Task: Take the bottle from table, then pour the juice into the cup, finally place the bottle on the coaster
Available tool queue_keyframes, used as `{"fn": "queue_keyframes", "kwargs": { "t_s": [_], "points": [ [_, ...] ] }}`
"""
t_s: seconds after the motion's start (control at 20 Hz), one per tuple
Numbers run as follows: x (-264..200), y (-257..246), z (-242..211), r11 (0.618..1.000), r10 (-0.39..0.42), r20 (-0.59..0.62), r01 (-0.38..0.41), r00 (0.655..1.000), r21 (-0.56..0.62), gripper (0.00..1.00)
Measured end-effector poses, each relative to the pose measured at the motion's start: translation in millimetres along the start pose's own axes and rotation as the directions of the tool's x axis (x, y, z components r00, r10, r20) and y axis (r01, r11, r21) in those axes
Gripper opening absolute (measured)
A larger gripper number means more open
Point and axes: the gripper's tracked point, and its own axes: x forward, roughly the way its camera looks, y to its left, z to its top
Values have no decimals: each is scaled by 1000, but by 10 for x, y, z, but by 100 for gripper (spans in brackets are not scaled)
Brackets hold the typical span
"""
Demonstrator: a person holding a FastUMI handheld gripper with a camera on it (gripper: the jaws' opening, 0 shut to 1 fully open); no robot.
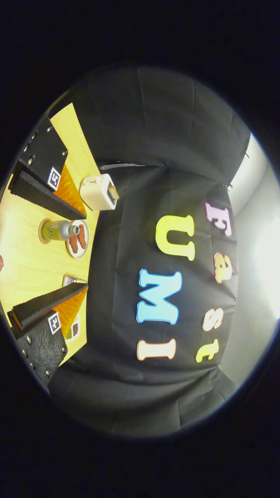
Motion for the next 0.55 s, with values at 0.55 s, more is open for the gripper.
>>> {"fn": "queue_keyframes", "kwargs": {
  "t_s": [0.55],
  "points": [
    [-404, -403, 236, 989, -141, 68, 138, 988, 51, 98]
  ]
}}
